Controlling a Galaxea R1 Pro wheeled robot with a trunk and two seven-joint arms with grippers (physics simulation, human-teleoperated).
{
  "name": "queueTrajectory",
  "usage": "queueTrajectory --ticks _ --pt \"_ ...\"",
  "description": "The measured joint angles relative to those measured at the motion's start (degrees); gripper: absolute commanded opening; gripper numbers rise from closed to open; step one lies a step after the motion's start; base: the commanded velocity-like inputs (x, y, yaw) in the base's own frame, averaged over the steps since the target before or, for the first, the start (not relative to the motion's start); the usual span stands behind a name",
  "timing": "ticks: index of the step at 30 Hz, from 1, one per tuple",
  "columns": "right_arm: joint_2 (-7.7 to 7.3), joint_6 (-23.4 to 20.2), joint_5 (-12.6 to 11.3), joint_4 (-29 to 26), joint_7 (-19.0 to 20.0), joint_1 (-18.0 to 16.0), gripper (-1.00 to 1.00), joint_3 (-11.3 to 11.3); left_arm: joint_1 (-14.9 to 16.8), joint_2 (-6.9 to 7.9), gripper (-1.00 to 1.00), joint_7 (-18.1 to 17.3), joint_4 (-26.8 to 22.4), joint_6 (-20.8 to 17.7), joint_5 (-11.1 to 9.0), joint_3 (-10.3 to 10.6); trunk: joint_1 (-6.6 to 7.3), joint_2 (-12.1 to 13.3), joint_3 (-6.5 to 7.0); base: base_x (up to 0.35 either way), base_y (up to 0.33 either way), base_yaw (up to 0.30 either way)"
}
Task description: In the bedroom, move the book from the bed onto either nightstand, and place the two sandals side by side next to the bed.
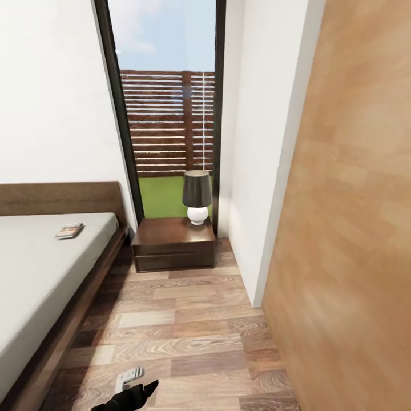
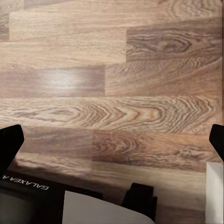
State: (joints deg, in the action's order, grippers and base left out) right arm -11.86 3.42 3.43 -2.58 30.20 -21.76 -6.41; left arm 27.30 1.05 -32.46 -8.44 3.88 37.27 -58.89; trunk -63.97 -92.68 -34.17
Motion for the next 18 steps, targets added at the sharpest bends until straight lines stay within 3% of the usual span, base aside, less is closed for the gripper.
queueTrajectory --ticks 4,14,18 --pt "0.0 0.0 0.0 0.0 0.0 0.0 1.0 0.0 0.0 0.0 1.0 0.0 0.0 0.0 0.0 0.0 -0.02 0.0 0.0 0.125 -0.017 0.065" --pt "0.01 0.0 0.0 0.0 0.0 0.0 1.0 0.0 0.0 -0.03 1.0 0.0 0.0 0.0 0.0 0.0 -0.03 0.0 -0.17 0.012 -0.001 0.233" --pt "0.0 0.0 0.0 0.0 0.0 0.0 1.0 0.0 0.0 -0.01 1.0 0.0 0.0 0.0 0.0 0.0 -0.02 0.0 -0.18 0.056 0.0 0.092"
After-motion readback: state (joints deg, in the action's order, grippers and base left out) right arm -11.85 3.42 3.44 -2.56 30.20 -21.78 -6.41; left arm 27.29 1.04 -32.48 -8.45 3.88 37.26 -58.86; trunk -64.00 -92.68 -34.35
